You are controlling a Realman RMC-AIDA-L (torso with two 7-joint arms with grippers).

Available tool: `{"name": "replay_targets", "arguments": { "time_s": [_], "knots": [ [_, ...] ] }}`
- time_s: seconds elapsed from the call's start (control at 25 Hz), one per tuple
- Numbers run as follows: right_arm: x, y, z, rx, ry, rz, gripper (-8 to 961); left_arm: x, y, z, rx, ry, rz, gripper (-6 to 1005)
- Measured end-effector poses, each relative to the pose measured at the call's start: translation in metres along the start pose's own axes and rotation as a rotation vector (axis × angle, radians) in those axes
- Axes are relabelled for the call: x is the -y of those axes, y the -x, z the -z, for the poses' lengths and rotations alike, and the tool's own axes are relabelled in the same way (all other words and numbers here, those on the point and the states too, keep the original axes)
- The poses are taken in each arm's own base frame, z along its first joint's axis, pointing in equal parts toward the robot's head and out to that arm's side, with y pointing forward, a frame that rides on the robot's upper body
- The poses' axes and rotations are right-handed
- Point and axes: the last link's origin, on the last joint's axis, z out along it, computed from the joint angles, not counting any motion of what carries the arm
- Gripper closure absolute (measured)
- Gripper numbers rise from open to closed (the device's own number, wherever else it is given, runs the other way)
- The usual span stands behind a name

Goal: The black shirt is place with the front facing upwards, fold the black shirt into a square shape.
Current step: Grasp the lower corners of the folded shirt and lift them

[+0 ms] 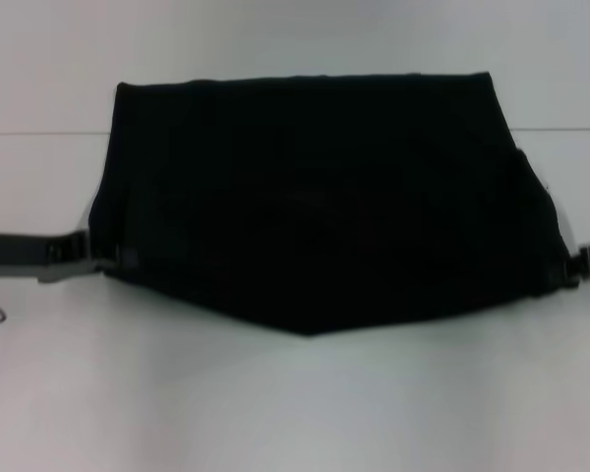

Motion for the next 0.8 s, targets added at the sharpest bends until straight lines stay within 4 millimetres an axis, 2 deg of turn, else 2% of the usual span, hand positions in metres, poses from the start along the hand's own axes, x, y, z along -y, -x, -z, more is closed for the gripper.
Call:
{"name": "replay_targets", "arguments": {
  "time_s": [0.08,0.12,0.16,0.24,0.28,0.48,0.6,0.8],
  "knots": [
    [-0.001,-0.013,0.004,-0.055,0.043,-0.003,873,-0.002,0.007,0.005,0.043,0.017,-0.008,916],
    [0.0,-0.026,0.008,-0.107,0.078,-0.012,873,-0.005,0.015,0.01,0.087,0.042,-0.014,915],
    [0.0,-0.026,0.008,-0.107,0.078,-0.012,873,-0.005,0.015,0.01,0.087,0.042,-0.014,913],
    [0.002,-0.039,0.014,-0.15,0.101,-0.026,873,-0.008,0.028,0.018,0.143,0.069,-0.016,911],
    [0.003,-0.046,0.018,-0.171,0.111,-0.035,873,-0.008,0.028,0.018,0.143,0.069,-0.016,909],
    [0.008,-0.073,0.031,-0.232,0.154,-0.063,874,-0.007,0.06,0.035,0.278,0.098,0.002,902],
    [0.013,-0.085,0.039,-0.241,0.178,-0.089,874,-0.003,0.073,0.043,0.309,0.099,0.018,898],
    [0.018,-0.093,0.051,-0.215,0.221,-0.103,874,0.003,0.085,0.058,0.293,0.107,0.04,891]
  ]
}}
